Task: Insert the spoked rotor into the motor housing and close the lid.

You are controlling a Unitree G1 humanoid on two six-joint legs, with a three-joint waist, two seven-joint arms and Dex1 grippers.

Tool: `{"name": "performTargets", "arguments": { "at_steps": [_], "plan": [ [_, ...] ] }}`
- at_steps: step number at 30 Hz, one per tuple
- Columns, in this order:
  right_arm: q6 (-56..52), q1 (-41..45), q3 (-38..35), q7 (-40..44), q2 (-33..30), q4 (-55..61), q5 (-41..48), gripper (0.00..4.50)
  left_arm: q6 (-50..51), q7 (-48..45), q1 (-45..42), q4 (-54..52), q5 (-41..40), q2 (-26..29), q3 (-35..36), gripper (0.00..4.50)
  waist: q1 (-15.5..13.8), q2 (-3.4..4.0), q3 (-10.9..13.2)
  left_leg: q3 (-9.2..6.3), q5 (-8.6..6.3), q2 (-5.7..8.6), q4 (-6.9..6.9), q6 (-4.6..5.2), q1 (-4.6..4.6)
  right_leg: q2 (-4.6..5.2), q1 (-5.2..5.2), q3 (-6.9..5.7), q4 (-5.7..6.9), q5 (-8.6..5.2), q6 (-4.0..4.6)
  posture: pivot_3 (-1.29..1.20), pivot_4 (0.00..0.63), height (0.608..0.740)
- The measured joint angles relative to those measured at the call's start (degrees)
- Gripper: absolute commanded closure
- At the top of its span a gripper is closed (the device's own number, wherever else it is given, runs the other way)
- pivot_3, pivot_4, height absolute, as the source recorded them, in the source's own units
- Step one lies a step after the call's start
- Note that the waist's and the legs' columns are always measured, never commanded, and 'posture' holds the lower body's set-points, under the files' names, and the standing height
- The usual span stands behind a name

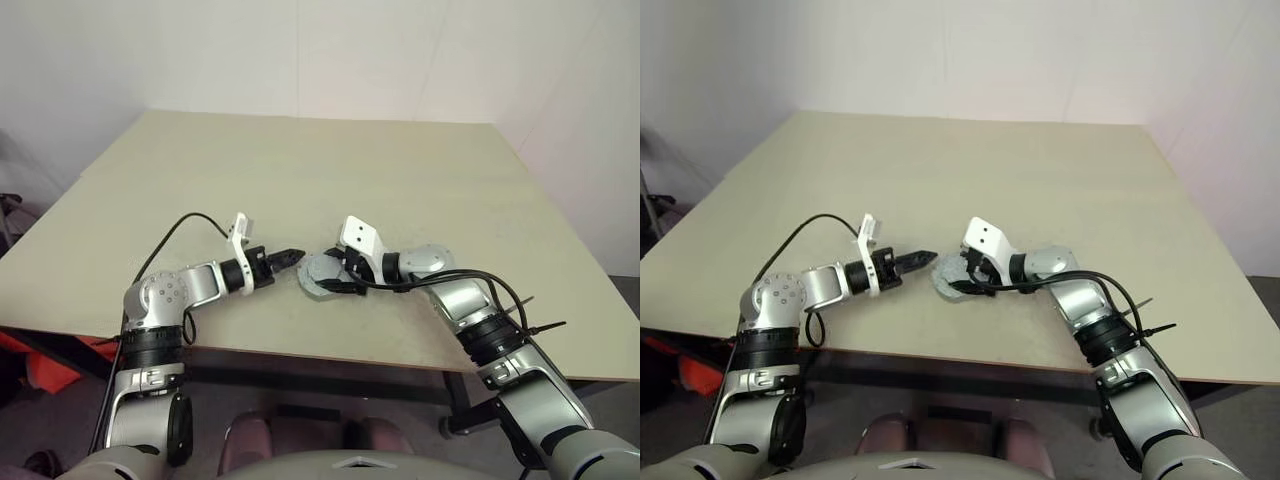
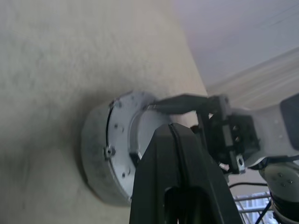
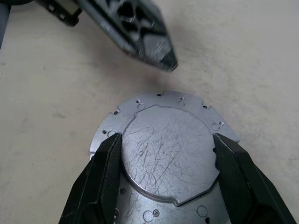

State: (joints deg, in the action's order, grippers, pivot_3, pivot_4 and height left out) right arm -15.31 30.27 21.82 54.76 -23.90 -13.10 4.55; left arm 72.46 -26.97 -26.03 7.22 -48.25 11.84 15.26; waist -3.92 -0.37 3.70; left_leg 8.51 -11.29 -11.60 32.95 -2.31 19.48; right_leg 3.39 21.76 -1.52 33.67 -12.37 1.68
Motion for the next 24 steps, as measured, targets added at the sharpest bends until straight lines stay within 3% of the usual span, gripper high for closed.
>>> {"name": "performTargets", "arguments": {
  "at_steps": [7, 16, 20, 24],
  "plan": [
    [-0.06, 0.21, -0.2, -0.04, 0.03, -0.38, 0.0, 1.56, -0.45, 2.51, -0.36, 3.53, 2.88, -0.52, -1.64, 4.48, -0.03, 0.05, -0.01, 0.0, 0.0, -0.01, -0.03, 0.0, -0.12, 0.0, -0.09, -0.01, -0.05, 0.0, 0.0, 0.0, 0.0, 0.74],
    [-0.38, 0.25, -0.24, -1.01, 0.33, -0.9, 0.0, 1.56, -0.45, 3.52, -0.37, 3.54, 3.15, -1.64, -0.98, 4.48, 0.02, 0.24, -0.05, -0.05, -0.01, 0.04, -0.37, 0.01, -0.34, 0.31, -0.38, -0.54, -1.0, -0.01, -0.02, 0.0, 0.0, 0.74],
    [-0.45, 0.44, -0.86, -1.48, 0.23, -1.32, -0.15, 0.2, -0.13, 3.51, -0.37, 3.52, 3.06, -1.63, -0.89, 4.5, 0.0, 0.29, -0.02, -0.05, -0.01, 0.13, -0.4, 0.02, -0.36, 1.04, -0.37, -1.67, -1.16, -0.02, -0.04, 0.0, 0.0, 0.74],
    [-1.36, -0.66, -1.87, -1.2, -0.65, 1.12, -0.08, 0.06, -0.04, 3.49, -0.38, 3.48, 2.92, -1.6, -0.66, 4.5, -0.02, 0.36, -0.02, -0.07, -0.01, -0.1, -0.82, 0.02, -0.32, 1.08, -0.67, -2.15, -2.03, -0.02, -0.04, 0.0, 0.0, 0.74]
  ]
}}
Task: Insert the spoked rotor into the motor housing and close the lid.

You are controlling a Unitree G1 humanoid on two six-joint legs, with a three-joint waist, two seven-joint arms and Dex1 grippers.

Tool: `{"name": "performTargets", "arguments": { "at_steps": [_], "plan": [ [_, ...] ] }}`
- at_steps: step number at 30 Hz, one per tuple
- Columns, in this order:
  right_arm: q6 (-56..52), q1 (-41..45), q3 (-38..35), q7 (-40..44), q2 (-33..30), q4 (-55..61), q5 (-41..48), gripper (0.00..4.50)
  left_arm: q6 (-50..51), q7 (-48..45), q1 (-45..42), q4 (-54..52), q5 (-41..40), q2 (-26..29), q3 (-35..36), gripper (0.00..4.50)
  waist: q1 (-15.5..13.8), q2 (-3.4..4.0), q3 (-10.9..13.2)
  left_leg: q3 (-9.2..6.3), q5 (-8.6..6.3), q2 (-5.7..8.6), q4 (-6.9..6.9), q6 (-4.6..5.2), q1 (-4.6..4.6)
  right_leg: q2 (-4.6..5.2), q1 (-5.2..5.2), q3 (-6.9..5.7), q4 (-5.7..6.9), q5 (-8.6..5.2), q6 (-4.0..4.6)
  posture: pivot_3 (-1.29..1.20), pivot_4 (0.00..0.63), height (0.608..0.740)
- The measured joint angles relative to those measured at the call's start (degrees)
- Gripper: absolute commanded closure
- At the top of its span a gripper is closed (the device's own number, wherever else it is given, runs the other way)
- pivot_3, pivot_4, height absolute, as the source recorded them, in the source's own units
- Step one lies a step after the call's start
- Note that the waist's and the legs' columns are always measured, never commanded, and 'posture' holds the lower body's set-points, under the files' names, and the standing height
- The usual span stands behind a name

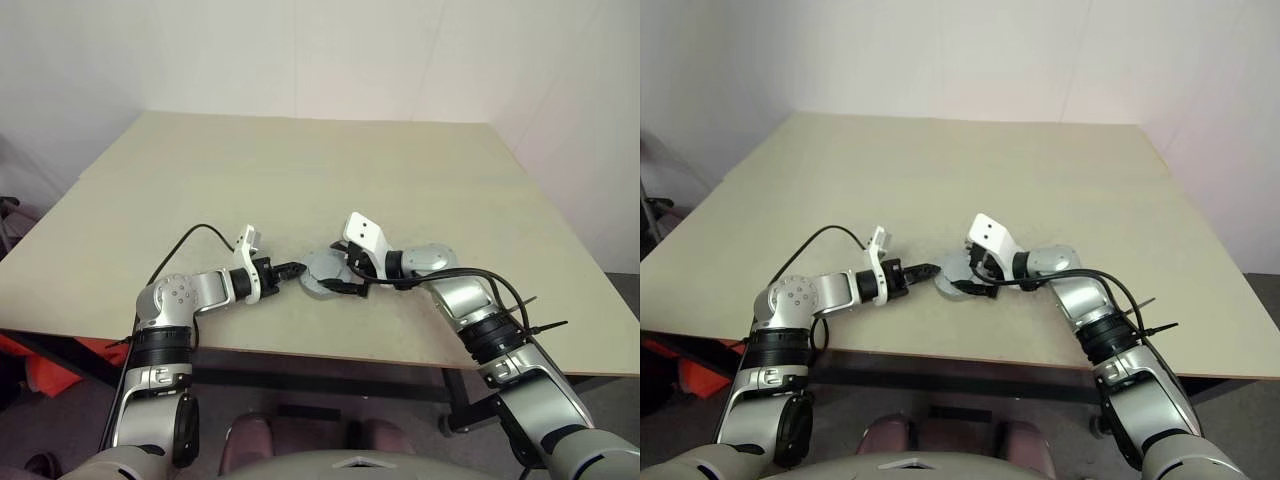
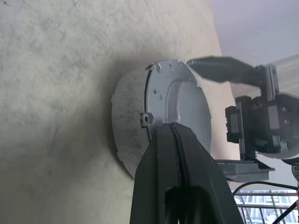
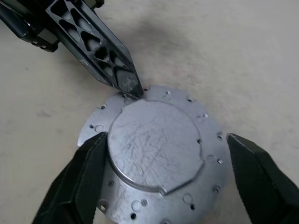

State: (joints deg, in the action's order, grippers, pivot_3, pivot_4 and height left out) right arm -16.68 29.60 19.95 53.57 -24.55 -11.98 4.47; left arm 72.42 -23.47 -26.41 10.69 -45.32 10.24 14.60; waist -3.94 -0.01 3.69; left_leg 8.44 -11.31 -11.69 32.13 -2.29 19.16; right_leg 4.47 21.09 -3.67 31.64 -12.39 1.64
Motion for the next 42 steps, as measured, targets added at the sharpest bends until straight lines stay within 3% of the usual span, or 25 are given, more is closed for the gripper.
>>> {"name": "performTargets", "arguments": {
  "at_steps": [6, 7, 11, 16, 24, 32, 42],
  "plan": [
    [-3.24, -2.8, -0.62, 1.68, -2.31, 7.66, 1.07, 0.06, -0.05, -0.14, -0.11, -0.25, -0.68, -0.24, 0.12, 4.5, -0.31, -0.02, -0.05, 0.17, 0.01, 0.09, 0.09, 0.16, 0.22, 0.13, 0.08, 0.24, 0.54, 0.55, 0.17, 0.0, 0.0, 0.74],
    [-4.66, -3.34, -1.0, 2.06, -2.76, 9.44, 1.78, 0.06, -0.08, -0.17, -0.15, -0.37, -0.81, -0.26, 0.12, 4.5, -0.38, -0.1, -0.07, 0.27, -0.13, 0.28, 0.18, 0.37, 0.27, 0.2, 0.28, 0.45, 1.09, 0.81, 0.55, 0.0, 0.0, 0.74],
    [-8.94, -3.67, -3.43, 2.43, -3.31, 15.13, 4.65, 0.06, -0.29, -0.13, -0.52, -0.39, -0.8, -0.17, 0.38, 4.5, -0.87, 0.08, -0.13, 0.21, 0.01, 0.17, 0.14, 0.36, 0.96, -0.02, 1.31, 0.56, 2.01, 0.4, 0.68, 0.0, 0.0, 0.74],
    [-13.05, -3.7, -5.96, 1.74, -3.45, 19.02, 6.99, 0.06, -0.4, -0.05, -0.58, 0.37, -0.05, -0.42, -0.32, 4.5, -1.55, 0.08, -0.13, 0.19, 0.05, 0.13, 0.3, 0.26, 1.52, -0.17, 1.85, 0.49, 2.13, 0.31, 0.81, 0.0, 0.0, 0.74],
    [-13.67, -4.14, -5.81, 0.75, -3.46, 19.11, 6.82, 0.06, -0.71, -1.95, -0.47, -0.06, -2.4, -1.7, 1.67, 4.5, -1.66, 0.09, -0.13, 0.16, -0.09, -0.04, 0.75, 0.02, 1.49, -0.08, 1.68, 0.51, 2.25, 0.45, 0.84, 0.0, 0.0, 0.74],
    [-13.54, -4.14, -5.73, 0.14, -3.46, 18.4, 6.43, 0.06, -8.13, 1.16, -4.27, 3.38, -5.25, -2.33, 11.93, 4.5, -1.59, 0.08, -0.12, 0.15, -0.08, -0.09, 0.8, -0.01, 0.81, -0.13, 1.1, 0.52, 2.28, 0.58, 0.85, 0.0, 0.0, 0.74],
    [-13.9, -4.1, -5.75, 0.14, -3.77, 18.39, 6.61, 0.06, 3.31, 0.23, -1.17, 1.76, -8.68, -2.81, 5.44, 4.5, -1.65, 0.08, -0.12, 0.16, -0.03, -0.08, 0.84, -0.09, 0.98, -0.15, 1.22, 0.53, 2.3, 0.6, 0.86, 0.0, 0.0, 0.74]
  ]
}}
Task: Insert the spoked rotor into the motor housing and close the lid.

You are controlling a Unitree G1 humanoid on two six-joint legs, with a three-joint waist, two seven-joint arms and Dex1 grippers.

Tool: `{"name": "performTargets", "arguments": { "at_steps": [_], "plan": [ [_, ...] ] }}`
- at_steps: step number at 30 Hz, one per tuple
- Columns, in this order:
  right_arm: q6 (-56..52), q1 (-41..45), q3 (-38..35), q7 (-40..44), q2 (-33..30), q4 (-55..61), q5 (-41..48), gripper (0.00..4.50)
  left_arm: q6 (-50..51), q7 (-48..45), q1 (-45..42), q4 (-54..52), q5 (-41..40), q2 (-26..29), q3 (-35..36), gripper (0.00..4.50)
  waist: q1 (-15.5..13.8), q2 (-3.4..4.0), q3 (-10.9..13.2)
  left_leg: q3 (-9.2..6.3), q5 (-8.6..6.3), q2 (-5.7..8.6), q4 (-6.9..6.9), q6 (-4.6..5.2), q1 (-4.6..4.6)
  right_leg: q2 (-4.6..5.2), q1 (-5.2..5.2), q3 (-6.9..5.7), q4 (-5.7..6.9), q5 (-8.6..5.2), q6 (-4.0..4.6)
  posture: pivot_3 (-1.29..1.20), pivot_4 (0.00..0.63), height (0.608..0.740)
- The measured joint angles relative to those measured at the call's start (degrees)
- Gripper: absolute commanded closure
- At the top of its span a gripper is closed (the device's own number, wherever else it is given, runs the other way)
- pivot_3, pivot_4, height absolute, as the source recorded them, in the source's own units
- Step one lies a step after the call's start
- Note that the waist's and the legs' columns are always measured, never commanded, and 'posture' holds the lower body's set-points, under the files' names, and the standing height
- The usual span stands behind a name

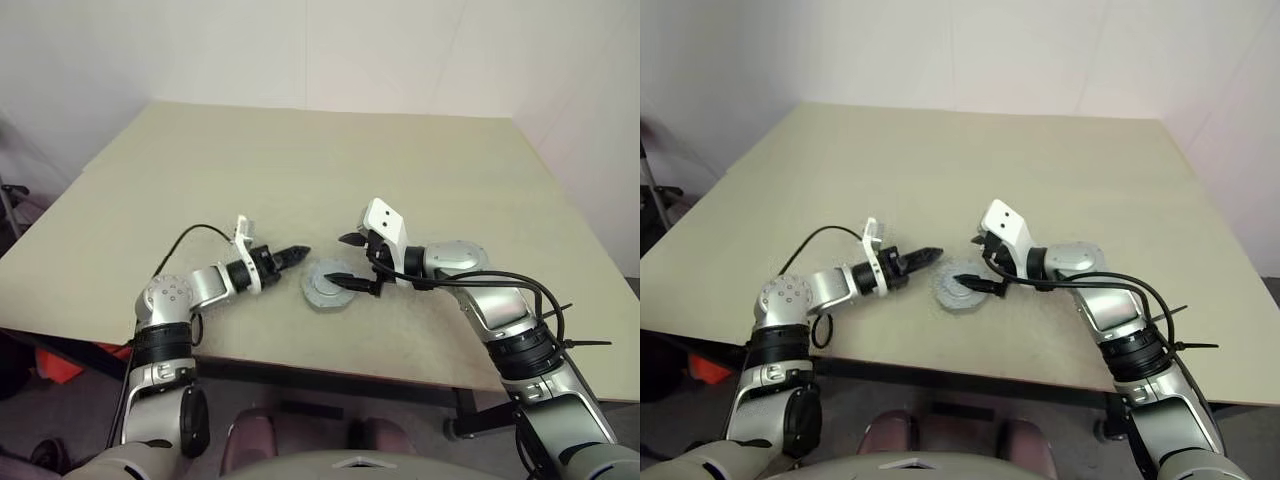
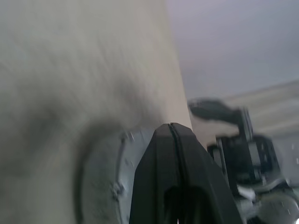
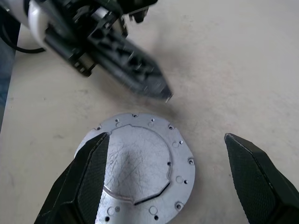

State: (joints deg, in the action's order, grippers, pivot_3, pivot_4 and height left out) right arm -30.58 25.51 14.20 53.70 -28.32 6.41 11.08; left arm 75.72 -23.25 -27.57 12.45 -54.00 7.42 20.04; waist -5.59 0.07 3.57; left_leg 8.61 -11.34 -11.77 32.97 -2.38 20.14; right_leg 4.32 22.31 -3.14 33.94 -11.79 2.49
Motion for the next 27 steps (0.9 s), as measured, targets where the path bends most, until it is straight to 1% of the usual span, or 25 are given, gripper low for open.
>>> {"name": "performTargets", "arguments": {
  "at_steps": [2, 6, 10, 15, 18, 22, 25, 27],
  "plan": [
    [-0.16, 0.0, -0.21, -0.2, -0.33, 0.0, 0.1, 0.06, 1.13, 0.03, 0.5, 0.02, 0.77, 0.99, -2.14, 4.5, 0.0, 0.0, 0.0, 0.0, 0.0, 0.0, 0.0, -0.01, -0.06, 0.0, -0.03, 0.0, 0.04, 0.0, 0.0, 0.0, 0.0, 0.74],
    [-1.08, 0.01, -1.83, -1.23, -0.87, 0.0, 0.33, 0.06, 1.81, -0.22, 0.95, 0.27, 2.15, 2.92, -3.55, 4.5, 0.03, 0.01, 0.0, -0.01, 0.02, 0.0, 0.02, -0.04, -0.16, 0.01, -0.08, 0.02, 0.13, 0.0, 0.0, 0.0, 0.0, 0.74],
    [-5.23, 1.86, -4.74, -5.06, -0.04, -1.07, 0.8, 0.06, 2.03, -0.53, 0.97, 0.13, 2.78, 3.41, -4.67, 4.5, 0.04, 0.01, -0.01, -0.01, 0.03, 0.01, 0.07, -0.06, -0.17, 0.04, -0.09, 0.05, 0.25, 0.0, 0.0, 0.0, 0.0, 0.74],
    [-21.19, 4.8, -14.77, -8.9, -0.15, -2.38, 7.93, 0.06, 1.44, -0.98, 1.16, 0.07, 2.96, 3.26, -4.92, 4.5, -0.22, 0.02, -0.01, -0.02, 0.06, 0.03, 0.09, -0.1, -0.19, 0.05, -0.1, 0.05, 0.33, -0.01, 0.0, 0.0, 0.0, 0.74],
    [-32.23, 4.87, -19.9, -10.08, -1.06, -2.4, 12.54, 0.06, 0.77, -1.02, 1.18, 0.07, 3.16, 3.23, -4.94, 4.5, -0.27, 0.02, -0.01, -0.02, 0.07, 0.03, 0.09, -0.11, -0.17, 0.04, -0.11, 0.05, 0.35, -0.01, 0.0, 0.0, 0.0, 0.74],
    [-46.49, 4.41, -26.15, -12.44, -0.56, -2.17, 18.0, 0.06, -0.12, -1.07, 1.2, 0.07, 3.74, 3.23, -4.95, 4.5, -0.32, 0.08, -0.05, -0.02, 0.14, 0.04, 0.08, -0.23, -0.19, 0.04, -0.13, 0.07, 0.5, -0.03, -0.01, 0.0, 0.0, 0.74],
    [-55.68, 2.42, -30.14, -14.49, 2.45, 0.01, 20.99, 0.06, -0.51, -1.2, 1.24, 0.08, 3.99, 3.25, -4.95, 4.5, -0.33, 0.09, -0.06, -0.02, 0.19, 0.04, 0.06, -0.33, -0.27, 0.03, -0.15, 0.07, 0.58, -0.06, -0.06, 0.0, 0.0, 0.74],
    [-59.96, 0.46, -31.29, -16.55, 5.59, 0.71, 22.43, 0.06, -0.82, -1.32, 1.26, 0.09, 4.16, 3.26, -5.0, 4.5, -0.32, 0.14, -0.09, -0.02, 0.21, 0.02, 0.05, -0.36, -0.3, 0.02, -0.14, 0.07, 0.62, -0.21, -0.3, 0.0, 0.0, 0.74]
  ]
}}
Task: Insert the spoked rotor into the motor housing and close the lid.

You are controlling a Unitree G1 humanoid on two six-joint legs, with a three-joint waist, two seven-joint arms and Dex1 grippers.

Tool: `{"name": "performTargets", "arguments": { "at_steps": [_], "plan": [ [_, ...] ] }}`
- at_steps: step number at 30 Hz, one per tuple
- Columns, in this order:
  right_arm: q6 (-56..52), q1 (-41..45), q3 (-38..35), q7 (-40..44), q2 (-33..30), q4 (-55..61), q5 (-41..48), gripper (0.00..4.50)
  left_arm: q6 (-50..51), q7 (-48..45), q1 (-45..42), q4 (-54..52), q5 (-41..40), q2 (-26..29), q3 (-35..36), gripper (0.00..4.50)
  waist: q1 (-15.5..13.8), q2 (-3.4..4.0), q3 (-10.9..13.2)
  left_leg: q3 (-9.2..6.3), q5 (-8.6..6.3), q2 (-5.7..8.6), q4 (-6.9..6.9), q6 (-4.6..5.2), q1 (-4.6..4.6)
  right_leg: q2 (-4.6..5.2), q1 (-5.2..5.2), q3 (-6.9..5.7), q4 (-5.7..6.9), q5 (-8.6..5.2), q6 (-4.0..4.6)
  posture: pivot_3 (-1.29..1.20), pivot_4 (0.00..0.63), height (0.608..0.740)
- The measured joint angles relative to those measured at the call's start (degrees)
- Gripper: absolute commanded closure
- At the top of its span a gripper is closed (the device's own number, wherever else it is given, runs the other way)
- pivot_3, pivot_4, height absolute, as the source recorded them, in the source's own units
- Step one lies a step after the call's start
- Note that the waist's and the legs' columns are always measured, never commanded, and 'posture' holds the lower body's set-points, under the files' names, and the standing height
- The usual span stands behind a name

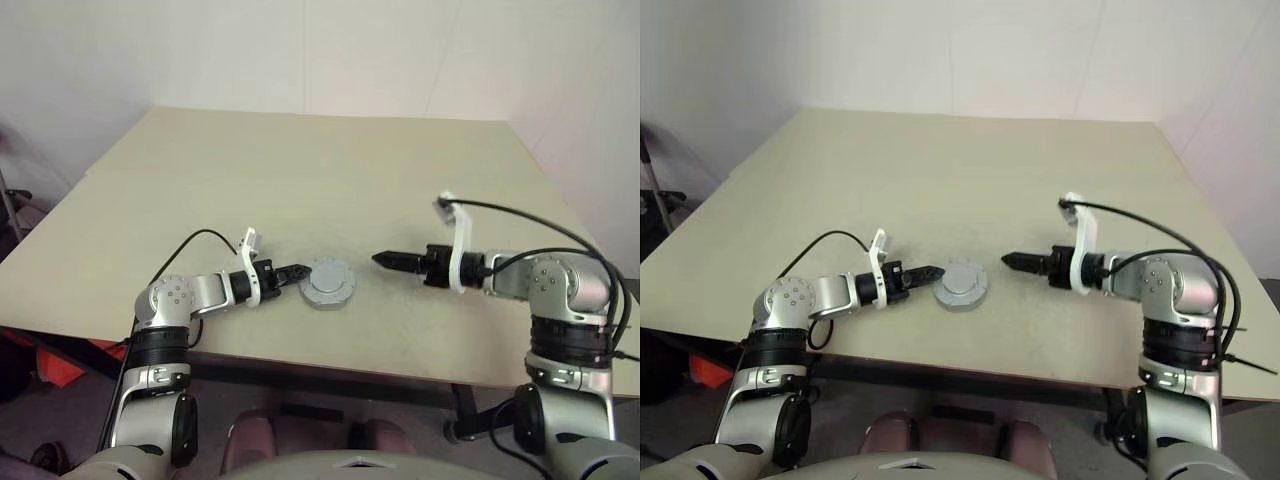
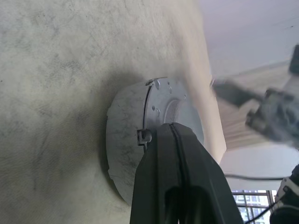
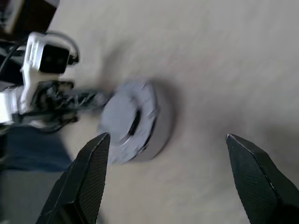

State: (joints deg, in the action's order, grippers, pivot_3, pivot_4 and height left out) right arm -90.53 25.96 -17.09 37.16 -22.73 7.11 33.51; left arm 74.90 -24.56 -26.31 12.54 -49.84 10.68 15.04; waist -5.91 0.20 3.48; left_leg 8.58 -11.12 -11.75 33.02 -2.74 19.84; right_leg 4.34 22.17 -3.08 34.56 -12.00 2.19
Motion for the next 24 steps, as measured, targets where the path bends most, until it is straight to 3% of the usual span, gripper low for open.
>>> {"name": "performTargets", "arguments": {
  "at_steps": [17, 24],
  "plan": [
    [-1.69, 0.53, -3.17, -15.21, 12.42, -5.84, 6.2, 0.06, -1.9, 0.15, -1.03, 1.49, 1.9, 0.65, 1.09, 4.5, 0.15, 0.15, -0.1, -0.01, 0.19, 0.01, -0.33, -0.32, -0.18, 0.01, 0.04, 0.05, 0.03, -0.08, -0.15, 0.0, 0.0, 0.74],
    [-1.71, 2.29, -3.09, -20.16, 13.98, -8.76, 10.65, 0.06, -2.69, 1.06, -1.4, 3.64, 3.8, 1.59, 1.72, 4.5, 0.2, 0.15, -0.1, -0.03, 0.19, 0.02, -0.35, -0.32, 0.05, -0.02, 0.33, 0.04, 0.0, -0.06, -0.15, 0.0, 0.0, 0.74]
  ]
}}
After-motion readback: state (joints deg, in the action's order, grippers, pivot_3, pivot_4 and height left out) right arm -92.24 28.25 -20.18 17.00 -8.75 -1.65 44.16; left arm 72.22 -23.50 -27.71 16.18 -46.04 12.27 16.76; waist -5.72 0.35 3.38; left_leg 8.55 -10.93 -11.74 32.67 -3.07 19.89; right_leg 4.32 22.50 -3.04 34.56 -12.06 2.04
